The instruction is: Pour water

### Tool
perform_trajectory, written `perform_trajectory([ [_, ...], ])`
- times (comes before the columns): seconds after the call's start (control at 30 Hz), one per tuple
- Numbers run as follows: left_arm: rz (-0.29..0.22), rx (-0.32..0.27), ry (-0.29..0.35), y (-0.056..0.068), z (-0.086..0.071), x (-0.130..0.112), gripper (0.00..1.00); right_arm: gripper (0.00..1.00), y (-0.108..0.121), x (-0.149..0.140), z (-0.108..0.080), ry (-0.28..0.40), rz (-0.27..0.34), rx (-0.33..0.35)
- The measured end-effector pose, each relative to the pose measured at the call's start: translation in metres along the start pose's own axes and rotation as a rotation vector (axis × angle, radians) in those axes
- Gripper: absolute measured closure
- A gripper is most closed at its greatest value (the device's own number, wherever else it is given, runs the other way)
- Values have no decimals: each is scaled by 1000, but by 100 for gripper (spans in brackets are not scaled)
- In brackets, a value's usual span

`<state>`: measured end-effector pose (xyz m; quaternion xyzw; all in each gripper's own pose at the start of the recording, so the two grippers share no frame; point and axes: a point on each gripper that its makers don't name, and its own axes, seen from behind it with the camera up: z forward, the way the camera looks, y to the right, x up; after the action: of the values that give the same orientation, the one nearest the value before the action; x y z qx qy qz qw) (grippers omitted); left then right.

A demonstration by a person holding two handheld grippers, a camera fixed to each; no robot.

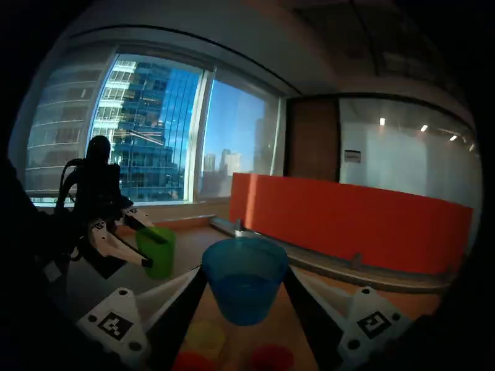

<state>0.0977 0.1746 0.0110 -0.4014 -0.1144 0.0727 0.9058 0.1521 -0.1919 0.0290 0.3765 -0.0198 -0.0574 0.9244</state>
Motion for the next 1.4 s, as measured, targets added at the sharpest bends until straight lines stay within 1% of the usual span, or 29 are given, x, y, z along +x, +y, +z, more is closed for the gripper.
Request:
perform_trajectory([
  [0.2, 12, -4, 17, 5, -2, 9, 17, 10, -3, 11, -6, 39, -21, -7],
  [0.4, 15, -11, 29, 10, -2, 13, 17, 10, -7, 21, -13, 71, -12, -7],
  [0.53, 18, -11, 38, 12, -4, 16, 17, 10, -5, 22, -16, 72, -3, -11],
  [0.7, 9, -22, 55, 16, -5, 21, 17, 10, -5, 22, -19, 65, 10, -10],
  [0.9, 2, -45, 95, 23, -5, 27, 17, 10, -7, 27, -24, 67, 32, 4],
  [1.2, -4, -99, 161, 41, -5, 40, 17, 10, -9, 34, -32, 62, 19, 10],
  [1.4, 9, -121, 175, 51, -3, 42, 17, 10, -10, 34, -36, 54, -1, 11],
])
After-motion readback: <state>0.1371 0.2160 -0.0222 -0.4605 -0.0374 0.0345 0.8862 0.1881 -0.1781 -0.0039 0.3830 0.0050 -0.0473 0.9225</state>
